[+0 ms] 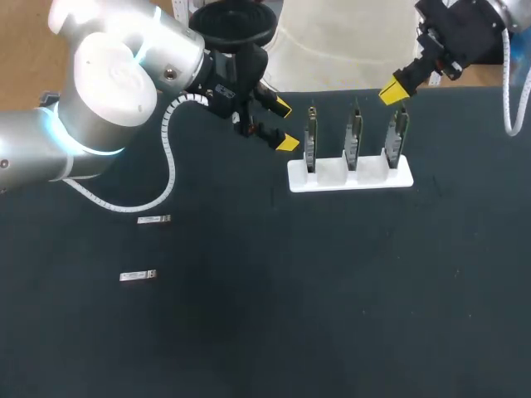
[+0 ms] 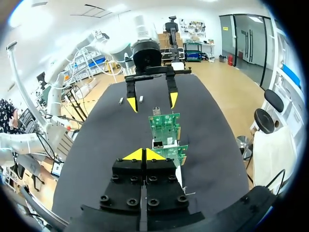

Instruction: Pick up the optical module with the left hand, and insert it into the network port with the right hand.

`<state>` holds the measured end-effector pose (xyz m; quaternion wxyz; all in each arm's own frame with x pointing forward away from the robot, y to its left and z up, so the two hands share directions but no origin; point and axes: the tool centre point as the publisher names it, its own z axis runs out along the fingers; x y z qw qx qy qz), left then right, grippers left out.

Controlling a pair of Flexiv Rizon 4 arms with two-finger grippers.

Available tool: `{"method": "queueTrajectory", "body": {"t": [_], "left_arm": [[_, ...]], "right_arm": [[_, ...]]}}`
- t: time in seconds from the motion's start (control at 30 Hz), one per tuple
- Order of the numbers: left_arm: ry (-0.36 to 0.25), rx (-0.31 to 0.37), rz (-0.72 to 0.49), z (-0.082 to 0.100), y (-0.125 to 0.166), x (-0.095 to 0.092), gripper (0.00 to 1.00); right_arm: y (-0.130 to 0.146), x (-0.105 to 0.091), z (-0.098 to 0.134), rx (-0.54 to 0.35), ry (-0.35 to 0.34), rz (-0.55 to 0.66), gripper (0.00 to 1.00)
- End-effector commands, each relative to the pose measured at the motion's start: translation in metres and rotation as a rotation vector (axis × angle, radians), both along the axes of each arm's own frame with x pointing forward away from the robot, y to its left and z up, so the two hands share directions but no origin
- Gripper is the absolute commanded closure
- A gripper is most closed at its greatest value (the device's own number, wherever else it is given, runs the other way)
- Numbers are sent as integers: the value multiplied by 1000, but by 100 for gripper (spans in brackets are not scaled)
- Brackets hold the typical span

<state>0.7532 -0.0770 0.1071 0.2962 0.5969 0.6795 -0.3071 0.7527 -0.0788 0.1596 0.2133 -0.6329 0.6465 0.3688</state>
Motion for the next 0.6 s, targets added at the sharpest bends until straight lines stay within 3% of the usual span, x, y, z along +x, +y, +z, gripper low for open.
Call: {"method": "queueTrajectory", "body": {"t": [0.03, 0.6], "left_arm": [[1, 4, 1, 0, -1, 0, 0], [1, 4, 1, 0, -1, 0, 0]], "right_arm": [[0, 3, -3, 7, 4, 4, 100], [4, 8, -10, 2, -7, -6, 100]]}}
